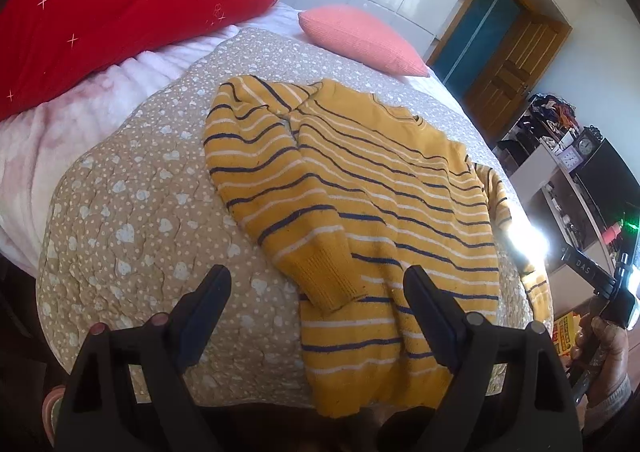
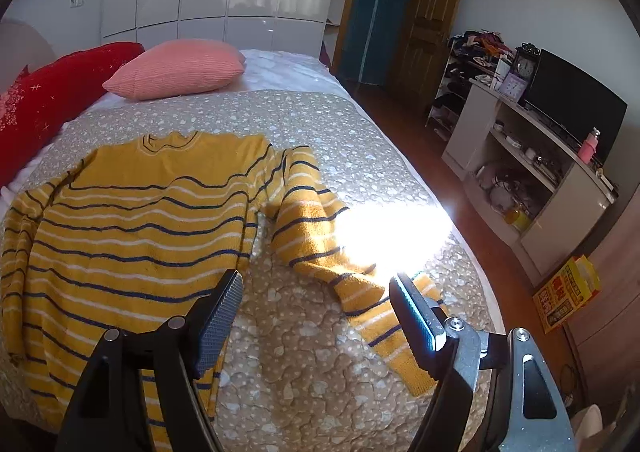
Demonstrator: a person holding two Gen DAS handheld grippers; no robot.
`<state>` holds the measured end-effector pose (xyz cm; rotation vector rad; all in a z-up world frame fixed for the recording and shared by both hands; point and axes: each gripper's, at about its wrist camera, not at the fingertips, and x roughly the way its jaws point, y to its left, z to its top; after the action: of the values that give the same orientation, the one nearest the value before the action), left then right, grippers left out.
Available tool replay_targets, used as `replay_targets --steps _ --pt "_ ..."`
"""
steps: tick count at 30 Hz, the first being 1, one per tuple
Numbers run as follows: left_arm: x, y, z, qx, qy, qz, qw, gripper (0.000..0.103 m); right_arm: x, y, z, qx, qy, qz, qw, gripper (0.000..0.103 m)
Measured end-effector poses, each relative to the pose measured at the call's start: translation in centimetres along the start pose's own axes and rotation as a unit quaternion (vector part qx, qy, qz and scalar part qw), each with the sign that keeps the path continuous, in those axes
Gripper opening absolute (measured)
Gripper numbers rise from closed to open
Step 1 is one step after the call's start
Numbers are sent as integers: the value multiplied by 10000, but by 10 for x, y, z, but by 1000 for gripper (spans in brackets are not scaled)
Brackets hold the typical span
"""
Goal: Fold small clothes
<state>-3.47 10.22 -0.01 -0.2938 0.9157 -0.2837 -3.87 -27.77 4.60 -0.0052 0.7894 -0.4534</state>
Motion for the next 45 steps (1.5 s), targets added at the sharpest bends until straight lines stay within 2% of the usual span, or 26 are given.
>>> replay_targets --steps 5,7,9,13,15,18,22,23,25,27,30,34,35,37,38,39,42,43,45 --pt "3 12 4 -96 21 162 9998 87 -2 -15 -6 256 -34 173 9995 80" --pt "4 25 6 -298 1 281 9992 87 0 -21 -12 328 -14 343 9989 81" --pt "6 36 8 -445 3 460 9980 87 3 -26 -19 294 -7 489 9984 82" --pt "14 47 7 -646 130 560 9963 87 16 -36 -34 248 42 748 9969 84" --pt "21 49 3 -723 246 600 9953 87 25 -41 -43 295 123 938 9951 84" --pt "22 45 -2 -742 323 688 9943 87 37 -50 -51 410 136 949 9945 84" --pt "22 36 -6 -652 356 807 9940 87 55 -77 -59 973 221 1254 9871 84" --pt "21 34 -7 -625 354 816 9941 87 58 -84 -61 1191 249 1407 9826 84" --pt "20 26 -6 -551 341 832 9944 87 64 -101 -68 1736 312 1954 9647 84" --pt "21 19 -4 -462 312 842 9949 87 73 -114 -77 2313 404 2534 9384 85" --pt "26 4 -1 -299 344 839 9954 87 86 -124 -90 3005 486 3176 8981 85" --pt "33 -11 -1 -141 490 753 9959 87 109 -126 -98 3819 584 3657 8467 85" --pt "34 -16 -1 -72 510 762 9958 87 114 -130 -99 4037 588 3679 8356 85" --pt "34 -21 -2 28 513 785 9956 87 123 -138 -100 4440 531 3553 8209 85" --pt "33 -24 -2 75 501 790 9956 87 125 -143 -99 4605 491 3499 8143 85" --pt "30 -26 -2 122 476 797 9956 87 124 -146 -97 4691 465 3399 8138 82" --pt "26 -27 0 158 408 813 9957 87 119 -152 -92 4623 332 2920 8366 69" --pt "24 -28 1 160 380 806 9959 87 118 -156 -92 4618 286 2825 8403 67" --pt "22 -29 2 175 347 808 9960 87 120 -167 -96 4754 258 2841 8322 63"
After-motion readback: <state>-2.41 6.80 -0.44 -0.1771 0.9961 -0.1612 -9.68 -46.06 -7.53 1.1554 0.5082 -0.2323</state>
